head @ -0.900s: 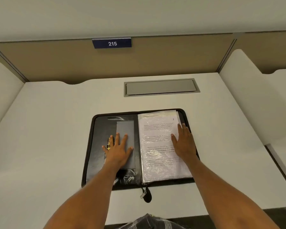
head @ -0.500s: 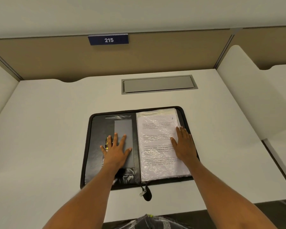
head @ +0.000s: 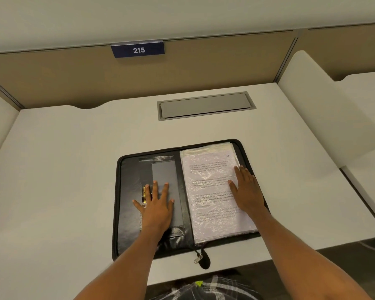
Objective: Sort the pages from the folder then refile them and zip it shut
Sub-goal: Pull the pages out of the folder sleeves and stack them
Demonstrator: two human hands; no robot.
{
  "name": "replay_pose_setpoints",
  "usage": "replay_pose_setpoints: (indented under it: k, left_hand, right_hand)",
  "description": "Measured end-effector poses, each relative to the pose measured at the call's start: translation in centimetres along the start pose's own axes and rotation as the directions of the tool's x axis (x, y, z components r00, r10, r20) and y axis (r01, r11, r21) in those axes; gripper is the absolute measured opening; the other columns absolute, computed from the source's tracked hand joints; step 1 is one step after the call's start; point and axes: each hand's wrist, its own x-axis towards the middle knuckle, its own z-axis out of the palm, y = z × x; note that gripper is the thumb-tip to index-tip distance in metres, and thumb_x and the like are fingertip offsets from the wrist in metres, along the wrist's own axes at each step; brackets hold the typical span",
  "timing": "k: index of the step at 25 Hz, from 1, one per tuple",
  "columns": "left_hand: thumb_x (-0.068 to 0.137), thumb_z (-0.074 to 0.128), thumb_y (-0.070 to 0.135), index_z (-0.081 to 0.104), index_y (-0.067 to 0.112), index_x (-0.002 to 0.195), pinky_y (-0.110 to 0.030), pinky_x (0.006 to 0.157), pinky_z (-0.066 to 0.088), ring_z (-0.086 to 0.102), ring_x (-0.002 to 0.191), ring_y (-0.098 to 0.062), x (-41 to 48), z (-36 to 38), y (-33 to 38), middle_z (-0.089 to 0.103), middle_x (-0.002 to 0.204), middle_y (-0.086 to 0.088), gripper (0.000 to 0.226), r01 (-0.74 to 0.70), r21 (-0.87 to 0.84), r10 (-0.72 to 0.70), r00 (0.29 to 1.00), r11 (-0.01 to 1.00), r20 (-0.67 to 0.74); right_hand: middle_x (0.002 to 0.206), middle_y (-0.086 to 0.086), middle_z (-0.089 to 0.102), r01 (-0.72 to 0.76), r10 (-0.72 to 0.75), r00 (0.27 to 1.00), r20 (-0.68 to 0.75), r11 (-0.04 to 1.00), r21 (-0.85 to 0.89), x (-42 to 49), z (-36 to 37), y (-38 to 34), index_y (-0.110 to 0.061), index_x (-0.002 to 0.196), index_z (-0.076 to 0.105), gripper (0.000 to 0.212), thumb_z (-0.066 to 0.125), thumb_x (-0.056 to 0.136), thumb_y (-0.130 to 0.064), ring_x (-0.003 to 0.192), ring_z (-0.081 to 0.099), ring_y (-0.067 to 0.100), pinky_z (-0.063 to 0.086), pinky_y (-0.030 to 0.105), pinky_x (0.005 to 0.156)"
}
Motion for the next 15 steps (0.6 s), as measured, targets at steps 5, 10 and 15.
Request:
replay_pose_setpoints:
  k: [5,10,15]
  left_hand:
    - [0.110,0.028,0.042,0.017,0.028,0.166,-0.067,0.120,-0.015,-0.005,0.161,-0.028,1.2,-0.6,2.1,0.003,0.175,-0.005,0.058,-0.043,0.007,0.043,0.990,0.999,-0.137]
    - [0.112,0.023,0.035,0.013,0.025,0.166,-0.064,0.123,-0.008,0.004,0.160,-0.024,5.1,-2.3,6.4,0.008,0.174,-0.002,0.055,-0.152,0.047,0.157,0.978,0.987,-0.135]
    - [0.112,0.035,0.026,0.023,0.022,0.163,-0.061,0.124,0.007,0.021,0.155,-0.024,9.9,-3.9,10.1,0.026,0.168,-0.002,0.053,-0.279,0.069,0.286,0.944,0.958,-0.162]
  right_hand:
    - [0.168,0.009,0.025,-0.048,0.051,0.996,-0.071,0.998,0.046,1.2,-0.2,-1.2,-0.018,0.162,0.022,0.063,0.034,0.108,-0.047,0.154,0.027,0.025,0.021,0.043,0.127]
    - [0.160,0.013,0.040,0.084,-0.089,0.988,-0.125,0.995,-0.045,5.2,-1.4,-2.3,-0.012,0.156,0.039,0.052,0.042,0.108,-0.032,0.147,0.039,0.029,0.031,0.046,0.123]
    - [0.158,0.013,0.043,0.183,-0.196,0.970,-0.143,0.978,-0.098,8.9,-1.6,-3.2,-0.012,0.154,0.042,0.049,0.044,0.107,-0.027,0.146,0.040,0.030,0.032,0.047,0.122]
